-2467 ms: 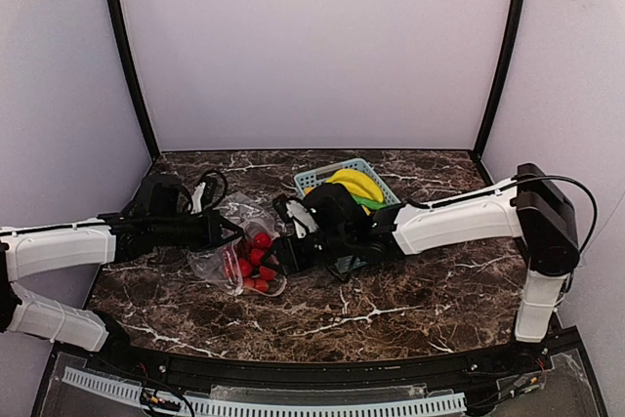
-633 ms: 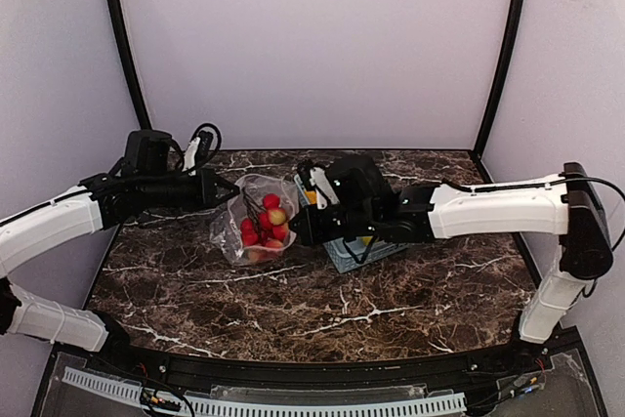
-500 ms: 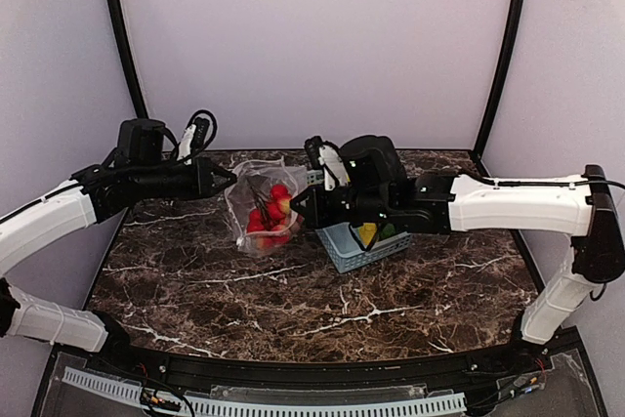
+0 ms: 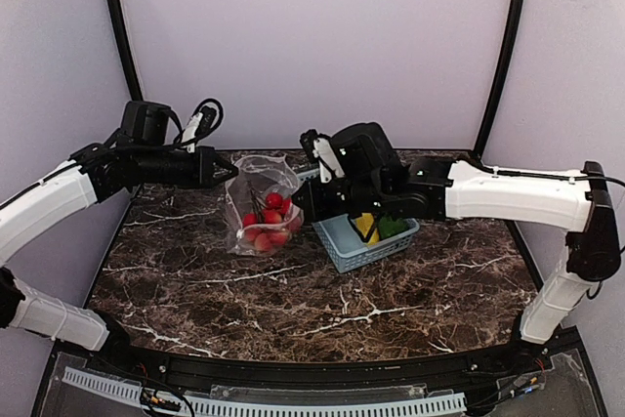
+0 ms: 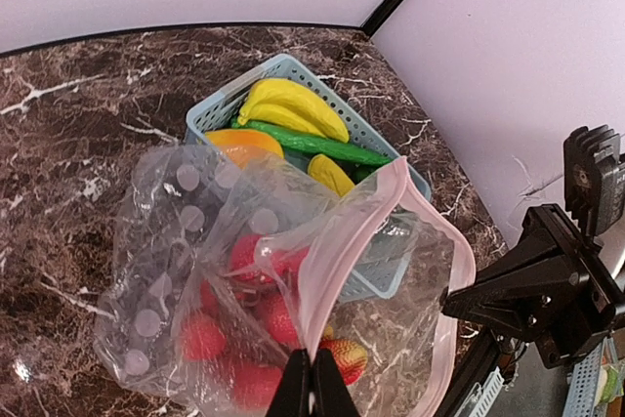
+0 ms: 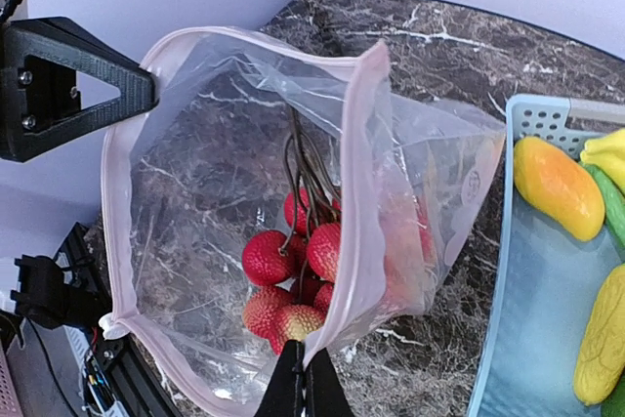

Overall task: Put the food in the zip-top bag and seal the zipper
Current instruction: Adjust the zipper food storage bag at the center of the board.

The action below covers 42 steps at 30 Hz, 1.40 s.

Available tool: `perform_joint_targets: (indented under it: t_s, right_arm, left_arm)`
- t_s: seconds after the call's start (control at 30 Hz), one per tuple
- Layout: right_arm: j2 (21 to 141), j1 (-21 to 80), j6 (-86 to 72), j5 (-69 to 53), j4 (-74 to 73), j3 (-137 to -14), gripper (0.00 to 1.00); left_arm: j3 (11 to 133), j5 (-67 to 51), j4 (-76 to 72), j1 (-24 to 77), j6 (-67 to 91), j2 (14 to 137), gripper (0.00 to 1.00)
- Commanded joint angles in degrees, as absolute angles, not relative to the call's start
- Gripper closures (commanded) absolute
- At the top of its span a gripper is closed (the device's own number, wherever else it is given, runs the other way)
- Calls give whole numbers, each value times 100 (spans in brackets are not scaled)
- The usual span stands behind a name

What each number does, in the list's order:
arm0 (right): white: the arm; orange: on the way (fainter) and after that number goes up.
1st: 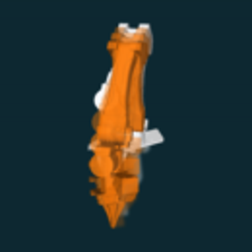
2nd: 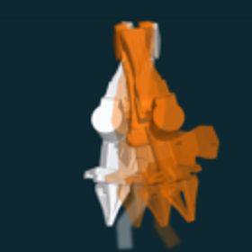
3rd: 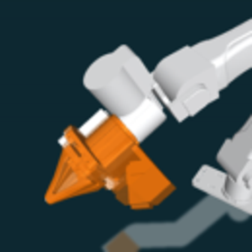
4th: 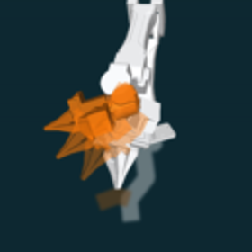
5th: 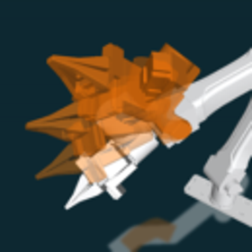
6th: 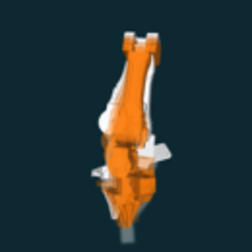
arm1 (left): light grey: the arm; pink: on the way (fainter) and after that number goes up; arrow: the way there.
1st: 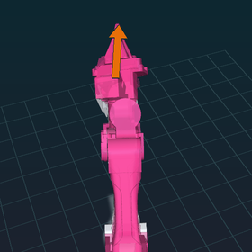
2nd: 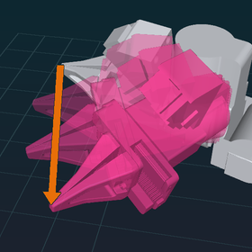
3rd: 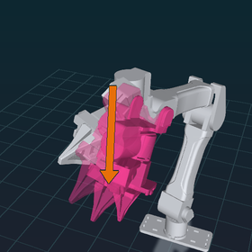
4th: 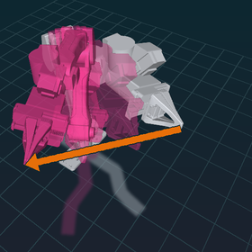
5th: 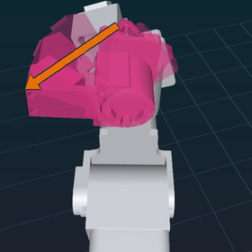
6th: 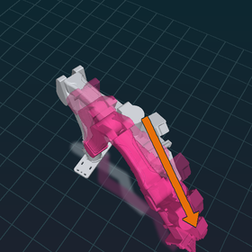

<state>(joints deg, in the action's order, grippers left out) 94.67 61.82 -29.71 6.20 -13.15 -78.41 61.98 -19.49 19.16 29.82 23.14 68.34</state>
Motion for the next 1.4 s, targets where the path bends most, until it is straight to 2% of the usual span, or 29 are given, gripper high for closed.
perform_joint_targets:
  t_s: [0.0, 0.1, 0.33, 0.7, 1.3, 1.37]
  right_arm:
    - [9269, 6190, -2751, 754, -1409, -8600, 100]
    - [9116, 6183, -2804, 867, -1256, -8504, 100]
    - [9387, 6109, -3146, 695, -1294, -8214, 100]
    - [9150, 6111, -2899, 793, -1306, -8414, 100]
    - [9446, 6098, -3383, 517, -1369, -7952, 100]
    - [9421, 6098, -3375, 515, -1370, -7961, 94]
  left_arm:
    - [7359, -2255, 2449, 2957, 1962, 6941, 99]
    - [7477, -2370, 2484, 2955, 2002, 6918, 99]
    - [6539, -2494, 2113, 2953, 2263, 7008, 99]
    - [7480, -2518, 2212, 2953, 2050, 6927, 99]
    - [7111, -2483, 2287, 2952, 1969, 7026, 99]
    - [7096, -2480, 2286, 2950, 1962, 7016, 99]
